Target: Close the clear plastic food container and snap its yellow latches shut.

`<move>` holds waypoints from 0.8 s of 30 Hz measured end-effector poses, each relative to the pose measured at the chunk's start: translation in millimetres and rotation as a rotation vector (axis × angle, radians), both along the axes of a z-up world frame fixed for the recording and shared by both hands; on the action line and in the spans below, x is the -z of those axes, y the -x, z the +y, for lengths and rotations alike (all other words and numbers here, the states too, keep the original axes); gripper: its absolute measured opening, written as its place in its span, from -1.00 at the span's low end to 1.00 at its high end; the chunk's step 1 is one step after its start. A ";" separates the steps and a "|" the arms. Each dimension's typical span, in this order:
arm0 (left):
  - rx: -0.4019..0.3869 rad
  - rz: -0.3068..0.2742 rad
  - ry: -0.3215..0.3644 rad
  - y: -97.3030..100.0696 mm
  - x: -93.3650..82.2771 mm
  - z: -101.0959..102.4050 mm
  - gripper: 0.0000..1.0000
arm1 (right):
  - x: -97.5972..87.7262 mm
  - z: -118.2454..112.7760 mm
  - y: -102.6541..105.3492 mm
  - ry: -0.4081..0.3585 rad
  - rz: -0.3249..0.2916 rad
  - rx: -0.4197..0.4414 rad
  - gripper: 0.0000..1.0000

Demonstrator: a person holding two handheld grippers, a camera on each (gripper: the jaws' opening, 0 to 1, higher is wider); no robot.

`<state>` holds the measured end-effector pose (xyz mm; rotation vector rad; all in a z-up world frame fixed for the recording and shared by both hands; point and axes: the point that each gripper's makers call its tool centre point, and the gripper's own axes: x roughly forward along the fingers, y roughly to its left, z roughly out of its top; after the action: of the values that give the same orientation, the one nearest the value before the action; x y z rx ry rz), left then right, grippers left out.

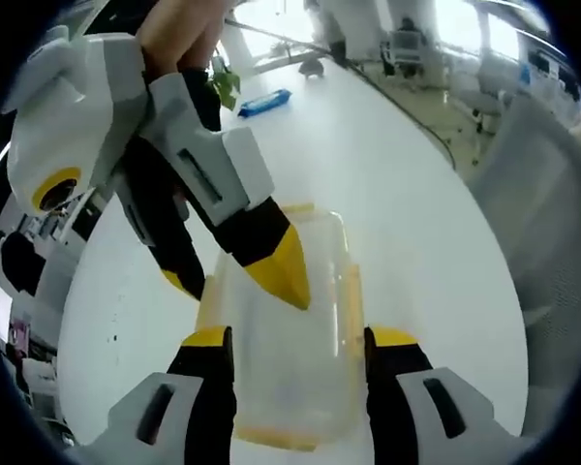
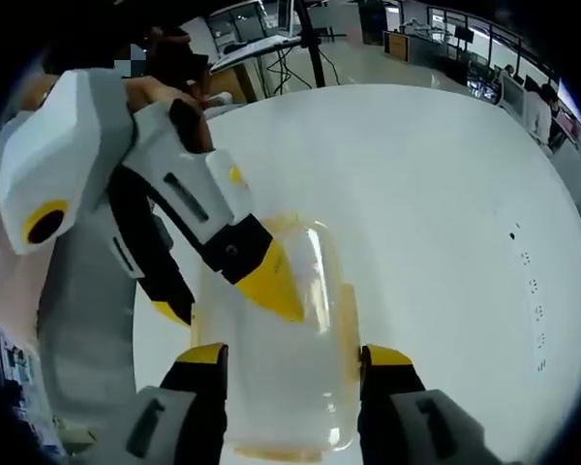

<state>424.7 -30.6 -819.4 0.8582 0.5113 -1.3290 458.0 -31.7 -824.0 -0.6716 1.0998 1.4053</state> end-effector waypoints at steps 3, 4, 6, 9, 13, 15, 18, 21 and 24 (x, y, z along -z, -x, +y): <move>-0.006 0.005 0.002 0.3 -0.1 -0.6 0.00 | 1.4 0.9 0.3 0.018 0.022 -0.010 0.06; -0.007 0.006 -0.001 0.4 -0.2 -0.9 0.00 | 2.2 1.1 0.3 0.028 0.037 -0.012 0.06; -0.010 0.009 -0.001 0.2 -0.1 -0.9 0.00 | 3.2 2.6 -0.3 0.047 0.060 -0.007 0.05; -0.015 0.011 0.009 -0.3 -0.1 -1.0 -0.01 | 4.9 4.5 -1.6 0.060 0.087 -0.009 0.04; -0.037 0.012 0.050 -0.6 -0.9 -1.0 -0.01 | 5.1 3.9 -0.4 0.060 0.116 -0.014 0.03; -0.039 0.012 0.044 -1.1 -1.0 -1.6 -0.01 | 6.1 5.0 -0.3 0.069 0.122 -0.020 0.04; -0.039 0.014 0.051 -1.3 -1.1 -1.3 -0.01 | 7.9 6.3 -0.6 0.067 0.163 -0.011 0.05; -0.045 0.016 0.052 -1.1 -0.9 -1.2 -0.02 | 8.3 7.2 1.2 0.082 0.173 -0.030 0.04; -0.049 0.022 0.048 -0.5 -0.3 -0.4 -0.02 | 10.4 5.6 3.7 0.081 0.205 -0.022 0.03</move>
<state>425.2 -30.9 -819.2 0.7881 0.5125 -1.3018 454.3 -26.2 -834.4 -0.6086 1.3198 1.4791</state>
